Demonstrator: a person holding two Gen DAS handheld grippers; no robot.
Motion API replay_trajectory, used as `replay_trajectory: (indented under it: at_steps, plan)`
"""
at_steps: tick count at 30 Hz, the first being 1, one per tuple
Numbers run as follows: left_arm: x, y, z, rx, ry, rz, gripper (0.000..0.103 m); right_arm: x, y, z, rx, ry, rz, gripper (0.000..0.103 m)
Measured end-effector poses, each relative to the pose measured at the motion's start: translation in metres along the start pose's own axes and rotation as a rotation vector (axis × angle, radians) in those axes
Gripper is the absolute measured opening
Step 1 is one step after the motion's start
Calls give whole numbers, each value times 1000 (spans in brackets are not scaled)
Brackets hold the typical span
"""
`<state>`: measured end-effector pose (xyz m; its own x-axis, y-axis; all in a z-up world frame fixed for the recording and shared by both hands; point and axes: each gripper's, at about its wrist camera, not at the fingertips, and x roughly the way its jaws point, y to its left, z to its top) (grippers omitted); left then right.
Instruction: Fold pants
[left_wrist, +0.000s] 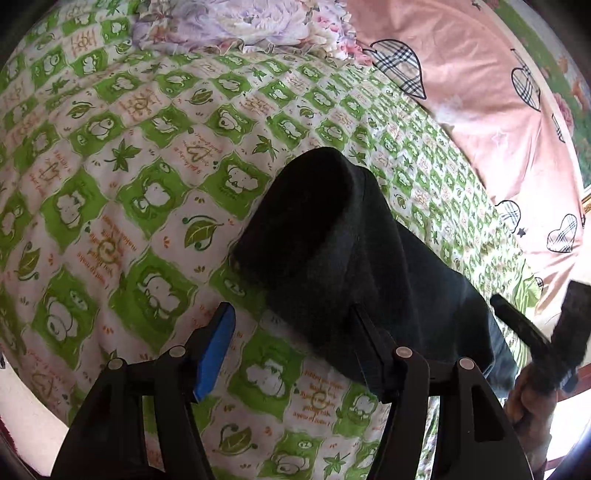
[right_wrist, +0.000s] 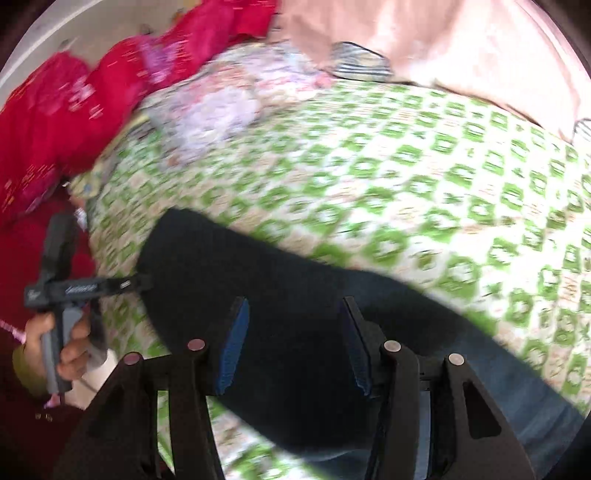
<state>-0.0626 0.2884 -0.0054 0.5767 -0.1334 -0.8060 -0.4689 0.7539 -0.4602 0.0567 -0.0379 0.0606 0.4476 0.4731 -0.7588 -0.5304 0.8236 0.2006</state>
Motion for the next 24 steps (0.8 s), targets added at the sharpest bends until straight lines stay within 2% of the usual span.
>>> replay_trajectory:
  at_steps: [2,6,11,15,16,20,22,24]
  plan:
    - [1,1,0,-1,6,-5,63,8,-11,12,-10,21,-25,52]
    - [-2,4,-6,-10,16,-24,63,27,-27,30,-26,85,-12,52]
    - [-6,0,-9,-10,14,-62,50,44,-20,33,-95,158,-3,52]
    - [-5,-8,-4,17,16,-63,40,48,-20,30,-152,166,-80,52]
    - [-7,-9,-4,21,27,-71,36,48,-26,30,-129,166,-76,52]
    - [-19,-16,-4,58,5,-82,35,44,-41,28,-48,158,-31,52]
    - [-21,-20,-4,79,-11,-77,35,40,-27,28,-44,149,29,52]
    - [-19,-23,-2,89,-11,-67,35,31,2,19,-108,134,99,52]
